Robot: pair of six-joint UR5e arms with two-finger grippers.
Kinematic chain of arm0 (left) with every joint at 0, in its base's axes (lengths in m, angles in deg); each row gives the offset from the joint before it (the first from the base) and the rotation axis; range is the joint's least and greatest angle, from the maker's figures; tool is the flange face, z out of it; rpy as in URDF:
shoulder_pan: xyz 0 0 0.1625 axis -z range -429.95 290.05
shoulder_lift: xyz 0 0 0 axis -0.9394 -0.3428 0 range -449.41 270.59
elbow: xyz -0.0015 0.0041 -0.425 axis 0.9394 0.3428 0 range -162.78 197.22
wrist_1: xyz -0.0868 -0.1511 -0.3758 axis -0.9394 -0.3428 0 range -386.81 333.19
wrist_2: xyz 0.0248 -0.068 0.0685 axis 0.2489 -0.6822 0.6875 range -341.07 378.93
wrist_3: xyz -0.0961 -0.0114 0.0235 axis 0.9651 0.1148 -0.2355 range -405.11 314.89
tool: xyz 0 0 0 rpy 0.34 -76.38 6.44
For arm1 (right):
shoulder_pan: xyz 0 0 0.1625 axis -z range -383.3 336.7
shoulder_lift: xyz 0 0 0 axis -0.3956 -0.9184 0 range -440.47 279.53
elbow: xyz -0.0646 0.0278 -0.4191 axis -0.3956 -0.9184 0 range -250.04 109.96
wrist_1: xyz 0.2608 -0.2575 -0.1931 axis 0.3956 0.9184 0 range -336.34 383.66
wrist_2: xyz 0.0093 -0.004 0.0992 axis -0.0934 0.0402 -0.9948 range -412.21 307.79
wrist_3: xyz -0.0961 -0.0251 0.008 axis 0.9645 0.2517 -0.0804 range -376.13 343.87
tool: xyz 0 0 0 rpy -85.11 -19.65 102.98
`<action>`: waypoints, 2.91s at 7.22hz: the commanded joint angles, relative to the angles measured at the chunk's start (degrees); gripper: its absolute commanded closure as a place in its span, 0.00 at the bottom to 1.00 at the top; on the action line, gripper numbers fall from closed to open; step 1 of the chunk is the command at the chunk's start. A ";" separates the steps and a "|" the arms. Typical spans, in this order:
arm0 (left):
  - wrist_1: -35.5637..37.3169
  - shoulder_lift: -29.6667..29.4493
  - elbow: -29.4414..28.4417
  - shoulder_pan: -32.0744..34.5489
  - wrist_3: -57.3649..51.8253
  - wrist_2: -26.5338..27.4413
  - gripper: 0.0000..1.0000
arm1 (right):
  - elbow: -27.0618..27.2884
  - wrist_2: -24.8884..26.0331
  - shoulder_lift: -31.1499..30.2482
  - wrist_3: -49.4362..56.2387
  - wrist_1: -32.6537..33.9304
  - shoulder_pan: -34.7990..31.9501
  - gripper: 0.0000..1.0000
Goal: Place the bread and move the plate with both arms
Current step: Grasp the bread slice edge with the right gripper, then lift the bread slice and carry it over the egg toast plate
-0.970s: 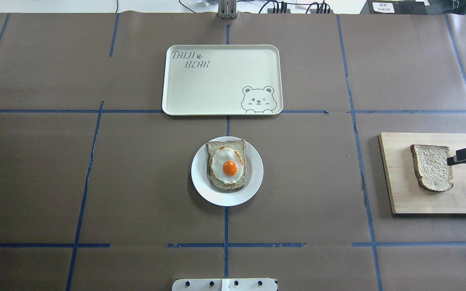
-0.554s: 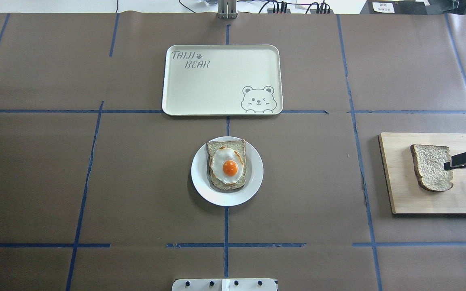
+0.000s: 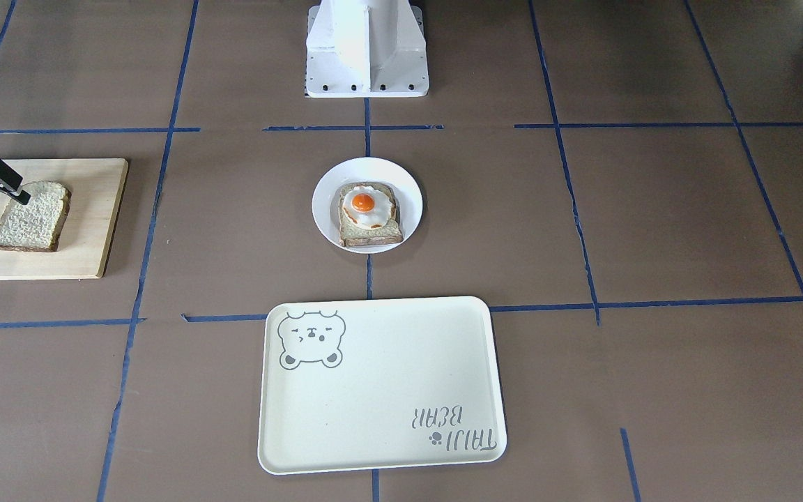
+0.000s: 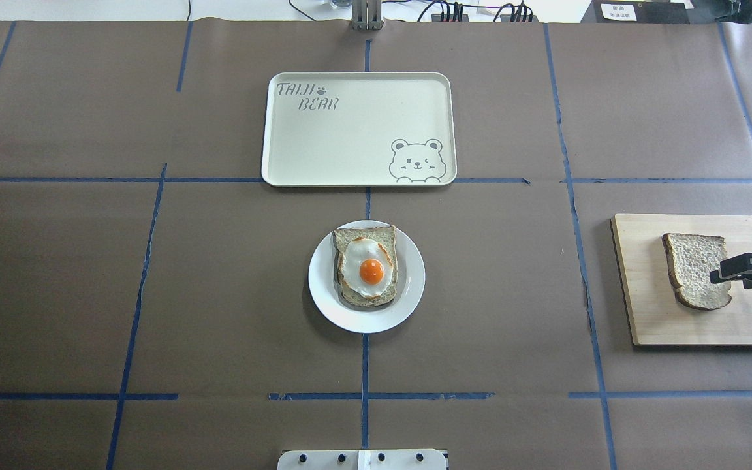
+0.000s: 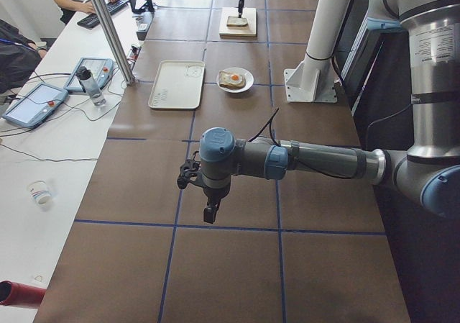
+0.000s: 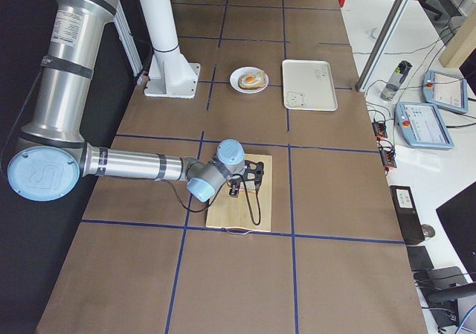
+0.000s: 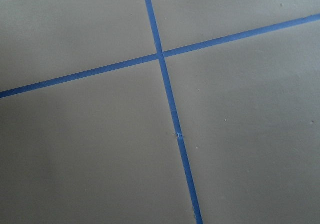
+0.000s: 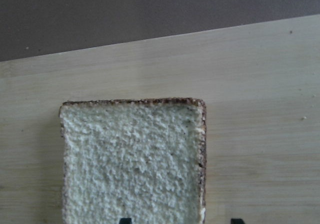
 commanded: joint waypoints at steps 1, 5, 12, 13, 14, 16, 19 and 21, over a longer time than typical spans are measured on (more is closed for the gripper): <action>0.00 -0.09 -0.04 0.07 0.00 0.00 0.00 | 0.00 0.76 0.00 0.00 0.00 1.29 0.33; 0.00 0.00 -0.04 0.07 0.00 0.00 0.00 | -0.09 1.02 0.00 0.00 0.08 2.09 0.55; 0.00 0.00 -0.04 0.07 0.00 0.00 0.00 | 0.61 1.21 -0.18 0.26 -0.97 1.91 1.00; 0.00 0.00 -0.04 0.07 0.00 0.00 0.00 | 0.53 0.16 -0.35 0.09 -3.49 1.83 1.00; 0.00 0.00 -0.04 0.07 0.00 0.00 0.00 | 1.31 -1.85 -0.36 0.00 -3.87 1.65 1.00; 0.00 0.09 -0.12 0.07 0.00 0.00 0.00 | 4.99 -3.97 0.26 -0.96 -3.43 1.65 1.00; 0.09 0.17 -0.04 0.07 0.00 -0.09 0.00 | 10.28 -7.06 9.34 -18.30 -3.26 0.68 1.00; 0.09 0.79 -0.03 0.51 0.00 -2.18 0.00 | 9.67 -3.92 19.55 -27.20 -2.99 7.32 1.00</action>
